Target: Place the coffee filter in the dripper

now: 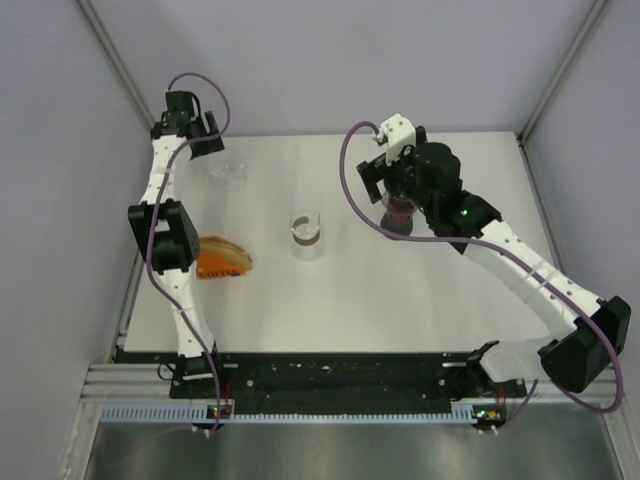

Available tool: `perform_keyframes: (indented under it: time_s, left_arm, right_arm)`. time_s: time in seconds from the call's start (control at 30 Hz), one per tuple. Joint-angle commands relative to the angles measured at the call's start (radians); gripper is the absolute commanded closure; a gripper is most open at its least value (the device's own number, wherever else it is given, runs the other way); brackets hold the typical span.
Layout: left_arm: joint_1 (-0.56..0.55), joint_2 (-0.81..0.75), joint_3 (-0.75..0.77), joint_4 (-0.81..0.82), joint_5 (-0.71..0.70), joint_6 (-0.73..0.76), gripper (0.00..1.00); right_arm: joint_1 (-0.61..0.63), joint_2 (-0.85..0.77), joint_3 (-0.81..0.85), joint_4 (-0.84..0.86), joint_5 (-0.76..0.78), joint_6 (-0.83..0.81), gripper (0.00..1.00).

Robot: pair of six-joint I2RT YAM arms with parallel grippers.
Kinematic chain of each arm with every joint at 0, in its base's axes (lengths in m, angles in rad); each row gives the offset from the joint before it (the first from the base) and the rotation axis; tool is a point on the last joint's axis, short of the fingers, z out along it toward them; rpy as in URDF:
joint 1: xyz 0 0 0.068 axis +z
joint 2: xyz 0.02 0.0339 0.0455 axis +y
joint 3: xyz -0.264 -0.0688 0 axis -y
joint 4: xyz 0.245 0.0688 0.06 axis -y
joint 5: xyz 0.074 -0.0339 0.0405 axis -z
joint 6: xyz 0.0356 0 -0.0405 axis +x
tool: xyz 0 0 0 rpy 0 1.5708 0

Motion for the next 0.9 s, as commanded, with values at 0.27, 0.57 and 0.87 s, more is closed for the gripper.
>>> perform_keyframes:
  time_s: [0.27,0.57,0.87]
  left_arm:
    - [0.020,0.186,0.126,-0.040,-0.048,-0.062,0.40]
    - [0.022,0.194,0.078,-0.043,0.007,-0.056,0.70]
    - [0.023,0.230,0.070,-0.064,0.085,-0.058,0.69]
  right_arm:
    - [-0.005,-0.011,0.002,0.023,0.018,-0.022,0.01]
    - [-0.005,-0.017,0.011,0.023,0.016,-0.024,0.01]
    - [-0.005,-0.030,0.011,0.013,0.012,-0.025,0.01]
